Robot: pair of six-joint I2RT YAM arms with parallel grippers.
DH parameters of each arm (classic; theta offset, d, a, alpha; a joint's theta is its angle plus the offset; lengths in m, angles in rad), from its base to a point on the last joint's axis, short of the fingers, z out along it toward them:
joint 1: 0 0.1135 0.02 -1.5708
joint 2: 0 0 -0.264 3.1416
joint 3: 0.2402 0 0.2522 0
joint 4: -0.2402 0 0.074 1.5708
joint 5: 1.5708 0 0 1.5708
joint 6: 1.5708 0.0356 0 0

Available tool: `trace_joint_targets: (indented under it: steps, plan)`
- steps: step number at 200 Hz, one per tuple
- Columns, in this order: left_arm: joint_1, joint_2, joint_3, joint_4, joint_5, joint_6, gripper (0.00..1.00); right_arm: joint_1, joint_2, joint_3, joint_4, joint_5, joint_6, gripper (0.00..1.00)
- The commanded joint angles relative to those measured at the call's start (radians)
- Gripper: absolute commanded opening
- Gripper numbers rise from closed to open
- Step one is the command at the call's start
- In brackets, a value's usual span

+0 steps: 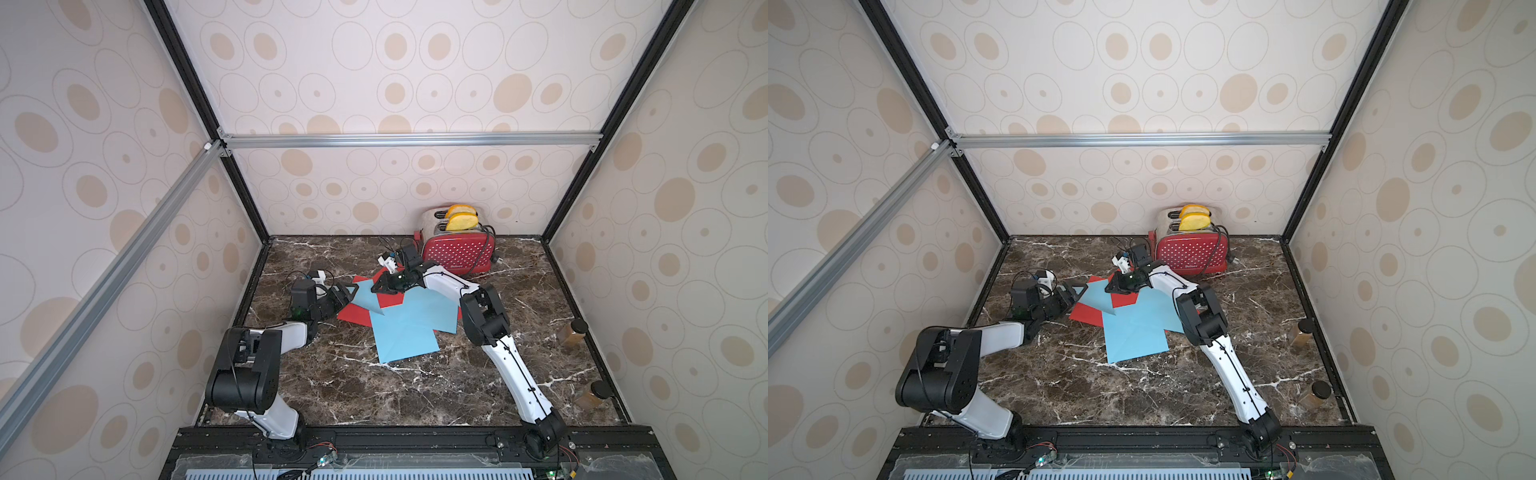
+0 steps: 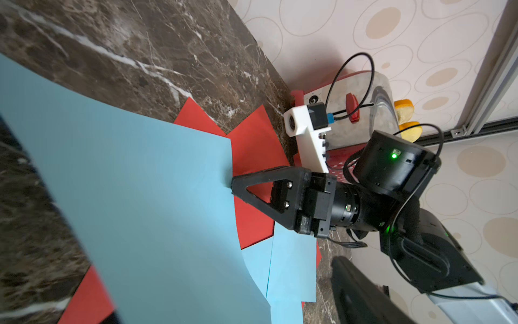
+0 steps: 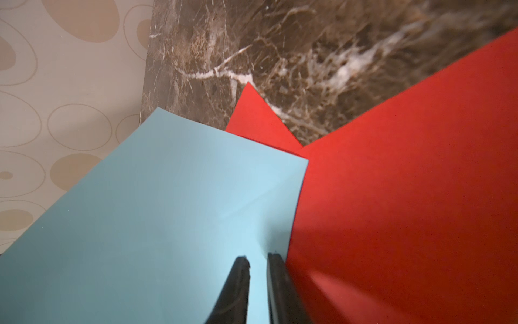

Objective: Sort the scattered colored papers by color
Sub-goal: Pick up the colored paper from the center of the board.

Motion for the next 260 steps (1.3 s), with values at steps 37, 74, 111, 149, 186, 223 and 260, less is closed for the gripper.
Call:
trace_joint_targets:
  steps: [37,74,111,149,186,223,260]
  plan:
    - [-0.003,-0.045,0.02,-0.136,-0.024,0.08,0.66,-0.005,0.032,-0.043,-0.107,0.039,0.004,0.19]
    - [-0.003,-0.057,0.034,-0.18,-0.038,0.096,0.41,-0.006,0.029,-0.045,-0.107,0.038,0.003,0.19]
    - [-0.003,-0.09,0.095,-0.343,-0.043,0.174,0.34,-0.005,0.031,-0.041,-0.108,0.039,0.002,0.19]
    - [-0.003,-0.087,0.089,-0.373,-0.043,0.187,0.17,-0.006,0.031,-0.039,-0.11,0.036,-0.002,0.19]
    - [-0.008,-0.072,0.09,-0.389,-0.053,0.197,0.0,-0.007,0.03,-0.04,-0.111,0.036,-0.002,0.19]
    - [-0.009,-0.081,0.093,-0.382,-0.061,0.184,0.0,-0.007,0.014,-0.029,-0.135,0.031,-0.024,0.21]
    - [-0.009,-0.129,0.187,-0.539,-0.076,0.214,0.0,-0.035,-0.056,0.021,-0.202,0.064,-0.091,0.33]
